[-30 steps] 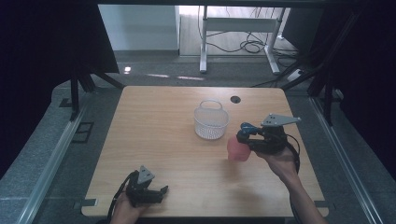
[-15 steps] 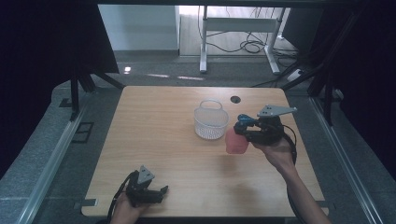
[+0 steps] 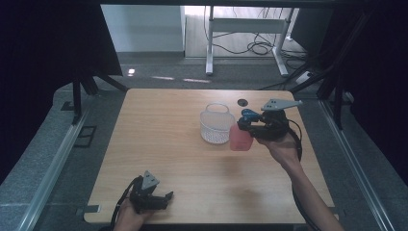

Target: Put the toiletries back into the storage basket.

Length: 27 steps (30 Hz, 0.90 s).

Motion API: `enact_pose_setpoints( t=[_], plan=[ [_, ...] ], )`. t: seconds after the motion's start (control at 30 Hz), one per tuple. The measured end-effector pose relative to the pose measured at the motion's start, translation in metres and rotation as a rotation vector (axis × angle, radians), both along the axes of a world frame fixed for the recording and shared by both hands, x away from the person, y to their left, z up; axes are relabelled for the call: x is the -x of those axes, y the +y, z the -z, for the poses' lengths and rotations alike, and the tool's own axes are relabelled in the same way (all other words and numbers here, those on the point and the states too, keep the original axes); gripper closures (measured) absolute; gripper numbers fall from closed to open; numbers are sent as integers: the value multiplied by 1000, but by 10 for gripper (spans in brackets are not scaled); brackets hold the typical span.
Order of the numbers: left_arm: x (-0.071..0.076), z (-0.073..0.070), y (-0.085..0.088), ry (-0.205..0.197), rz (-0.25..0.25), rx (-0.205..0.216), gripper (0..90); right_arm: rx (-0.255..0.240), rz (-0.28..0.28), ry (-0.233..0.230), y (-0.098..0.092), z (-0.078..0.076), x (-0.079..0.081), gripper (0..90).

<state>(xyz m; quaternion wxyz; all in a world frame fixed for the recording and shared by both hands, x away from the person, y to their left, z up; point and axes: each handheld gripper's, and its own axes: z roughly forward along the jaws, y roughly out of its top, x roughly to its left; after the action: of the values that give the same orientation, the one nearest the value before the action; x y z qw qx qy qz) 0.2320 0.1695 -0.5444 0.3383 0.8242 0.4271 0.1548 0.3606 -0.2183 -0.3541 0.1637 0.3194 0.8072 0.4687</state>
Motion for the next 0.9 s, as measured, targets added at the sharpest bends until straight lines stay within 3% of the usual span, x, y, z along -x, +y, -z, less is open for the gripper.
enact_pose_setpoints(
  t=[0.9],
  plan=[
    [0, 0, 0, -1, 2, -3, 102, 17, 25, -38, 23, -16, -36, 528]
  ],
)
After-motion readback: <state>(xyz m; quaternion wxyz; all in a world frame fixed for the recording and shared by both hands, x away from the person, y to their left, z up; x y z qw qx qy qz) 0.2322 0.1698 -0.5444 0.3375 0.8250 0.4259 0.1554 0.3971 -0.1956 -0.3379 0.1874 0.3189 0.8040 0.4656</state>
